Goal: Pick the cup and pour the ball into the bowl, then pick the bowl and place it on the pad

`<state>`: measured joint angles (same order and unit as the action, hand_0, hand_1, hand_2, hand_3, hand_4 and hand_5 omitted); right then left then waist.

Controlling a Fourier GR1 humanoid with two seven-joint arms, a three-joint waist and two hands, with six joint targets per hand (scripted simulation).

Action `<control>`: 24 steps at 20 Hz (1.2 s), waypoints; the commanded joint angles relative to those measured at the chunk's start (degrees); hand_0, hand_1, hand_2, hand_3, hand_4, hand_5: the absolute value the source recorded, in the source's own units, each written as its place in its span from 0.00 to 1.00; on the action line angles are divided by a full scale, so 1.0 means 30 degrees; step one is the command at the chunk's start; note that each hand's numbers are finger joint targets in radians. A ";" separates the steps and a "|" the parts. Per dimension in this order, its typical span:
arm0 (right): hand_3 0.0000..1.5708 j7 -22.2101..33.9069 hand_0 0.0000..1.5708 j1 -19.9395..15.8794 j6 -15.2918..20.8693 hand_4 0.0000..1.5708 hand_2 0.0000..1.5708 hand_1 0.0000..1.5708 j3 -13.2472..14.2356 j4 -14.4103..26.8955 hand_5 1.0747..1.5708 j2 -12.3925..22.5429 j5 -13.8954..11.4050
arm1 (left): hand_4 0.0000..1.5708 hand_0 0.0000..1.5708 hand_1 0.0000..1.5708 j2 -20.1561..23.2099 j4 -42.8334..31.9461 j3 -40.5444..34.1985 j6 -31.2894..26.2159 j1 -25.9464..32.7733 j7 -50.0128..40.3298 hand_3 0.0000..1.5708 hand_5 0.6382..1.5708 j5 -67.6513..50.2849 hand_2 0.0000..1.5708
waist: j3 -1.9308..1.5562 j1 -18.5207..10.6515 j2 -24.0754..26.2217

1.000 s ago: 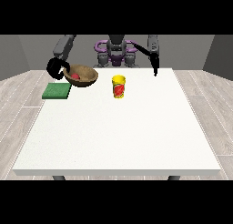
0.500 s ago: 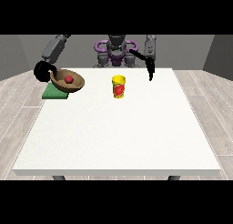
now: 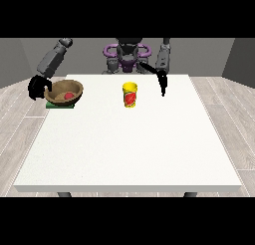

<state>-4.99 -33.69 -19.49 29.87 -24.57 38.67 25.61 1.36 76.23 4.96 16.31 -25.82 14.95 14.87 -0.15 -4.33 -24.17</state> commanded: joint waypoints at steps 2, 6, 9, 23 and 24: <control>0.00 -0.0439 1.00 -0.1733 -0.1217 0.53 1.00 1.00 0.0935 0.0933 1.00 0.1419 0.0787 | 0.00 0.00 0.00 -0.0352 0.1611 0.0205 0.1169 -0.0292 0.1015 0.00 0.07 0.0716 0.00 | -0.0003 0.0417 -0.3118; 0.00 -0.1103 1.00 -0.2153 -0.1120 0.50 1.00 1.00 0.1027 0.1657 0.99 0.1451 0.0742 | 0.00 0.00 0.00 0.0014 0.3823 0.0790 0.0673 0.0859 -0.0447 0.00 0.06 0.1011 0.00 | 0.0004 0.0293 -0.2734; 0.00 0.0012 1.00 -0.2315 -0.1982 0.33 1.00 1.00 0.1125 0.2068 0.99 0.2926 0.0836 | 0.00 0.00 0.00 0.0356 0.4848 0.0685 0.0378 0.1578 -0.1137 0.00 0.06 0.0901 0.00 | 0.0005 0.0649 -0.2390; 0.65 -0.0823 1.00 -0.1118 -0.1790 0.26 1.00 1.00 -0.0688 0.2200 0.96 0.1949 -0.0856 | 0.00 0.00 0.00 0.0387 0.5959 0.0852 -0.0712 0.2853 -0.2794 0.00 0.06 0.0636 0.00 | 0.0027 0.0599 -0.0397; 0.71 -0.0633 1.00 -0.1189 -0.0859 0.25 1.00 1.00 -0.1243 0.1992 0.94 0.1519 -0.1399 | 0.00 0.00 0.00 0.0180 0.5407 0.0613 -0.0484 0.2137 -0.3297 0.00 0.06 0.0769 0.00 | 0.0034 0.0518 0.0103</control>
<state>-6.48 -37.96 -23.38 27.76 -18.31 44.23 22.98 1.85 93.13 8.14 15.09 -18.27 6.51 17.50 -0.07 -3.03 -25.22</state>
